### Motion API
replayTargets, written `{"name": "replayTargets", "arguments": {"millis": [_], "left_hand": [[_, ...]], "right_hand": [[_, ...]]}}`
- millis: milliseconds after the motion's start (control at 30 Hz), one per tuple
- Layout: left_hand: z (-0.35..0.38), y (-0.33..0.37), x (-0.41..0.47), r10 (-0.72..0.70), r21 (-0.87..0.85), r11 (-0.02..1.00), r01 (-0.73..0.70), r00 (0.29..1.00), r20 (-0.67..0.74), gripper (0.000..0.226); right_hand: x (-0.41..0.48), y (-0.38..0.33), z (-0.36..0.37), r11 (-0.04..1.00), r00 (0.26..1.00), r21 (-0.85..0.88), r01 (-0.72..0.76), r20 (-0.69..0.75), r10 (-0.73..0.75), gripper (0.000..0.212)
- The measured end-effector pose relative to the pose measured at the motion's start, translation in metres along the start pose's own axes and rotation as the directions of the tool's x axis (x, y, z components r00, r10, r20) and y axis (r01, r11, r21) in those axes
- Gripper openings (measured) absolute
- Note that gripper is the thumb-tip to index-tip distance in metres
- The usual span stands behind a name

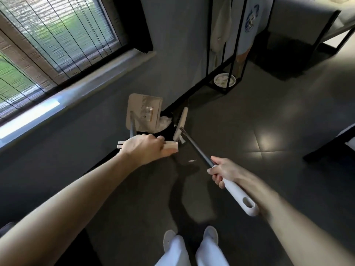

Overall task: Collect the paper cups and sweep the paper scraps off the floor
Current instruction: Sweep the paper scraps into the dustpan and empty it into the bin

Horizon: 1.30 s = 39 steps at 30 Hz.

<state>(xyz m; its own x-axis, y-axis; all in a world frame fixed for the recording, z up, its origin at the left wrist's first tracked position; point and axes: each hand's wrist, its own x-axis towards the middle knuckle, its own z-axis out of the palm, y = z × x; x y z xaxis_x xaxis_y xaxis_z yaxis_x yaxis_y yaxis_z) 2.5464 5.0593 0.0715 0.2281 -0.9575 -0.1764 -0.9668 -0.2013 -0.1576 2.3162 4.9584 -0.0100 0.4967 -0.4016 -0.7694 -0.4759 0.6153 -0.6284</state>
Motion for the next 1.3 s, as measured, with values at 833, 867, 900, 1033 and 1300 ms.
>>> {"name": "replayTargets", "arguments": {"millis": [833,867,900,1033,1300], "left_hand": [[0.095,0.093,-0.327,-0.776,-0.869,0.212,0.447,0.617,0.129,0.063],[0.096,0.105,-0.342,-0.783,-0.866,0.195,0.461,0.604,0.145,0.064],[0.097,0.118,-0.357,-0.795,-0.860,0.179,0.478,0.585,0.160,0.065],[0.096,0.184,-0.412,-0.842,-0.833,0.139,0.535,0.507,0.185,0.068],[0.085,0.370,-0.516,-0.954,-0.779,-0.057,0.624,0.196,0.227,0.076]], "right_hand": [[-0.140,0.131,0.061,0.917,0.976,-0.397,-0.038,0.181,0.119,0.072],[-0.144,0.143,0.062,0.900,0.970,-0.434,-0.048,0.194,0.145,0.072],[-0.148,0.154,0.062,0.880,0.963,-0.472,-0.055,0.208,0.172,0.072],[-0.163,0.197,0.054,0.791,0.930,-0.610,-0.055,0.258,0.263,0.071],[-0.219,0.287,0.008,0.469,0.785,-0.873,0.136,0.384,0.487,0.060]]}}
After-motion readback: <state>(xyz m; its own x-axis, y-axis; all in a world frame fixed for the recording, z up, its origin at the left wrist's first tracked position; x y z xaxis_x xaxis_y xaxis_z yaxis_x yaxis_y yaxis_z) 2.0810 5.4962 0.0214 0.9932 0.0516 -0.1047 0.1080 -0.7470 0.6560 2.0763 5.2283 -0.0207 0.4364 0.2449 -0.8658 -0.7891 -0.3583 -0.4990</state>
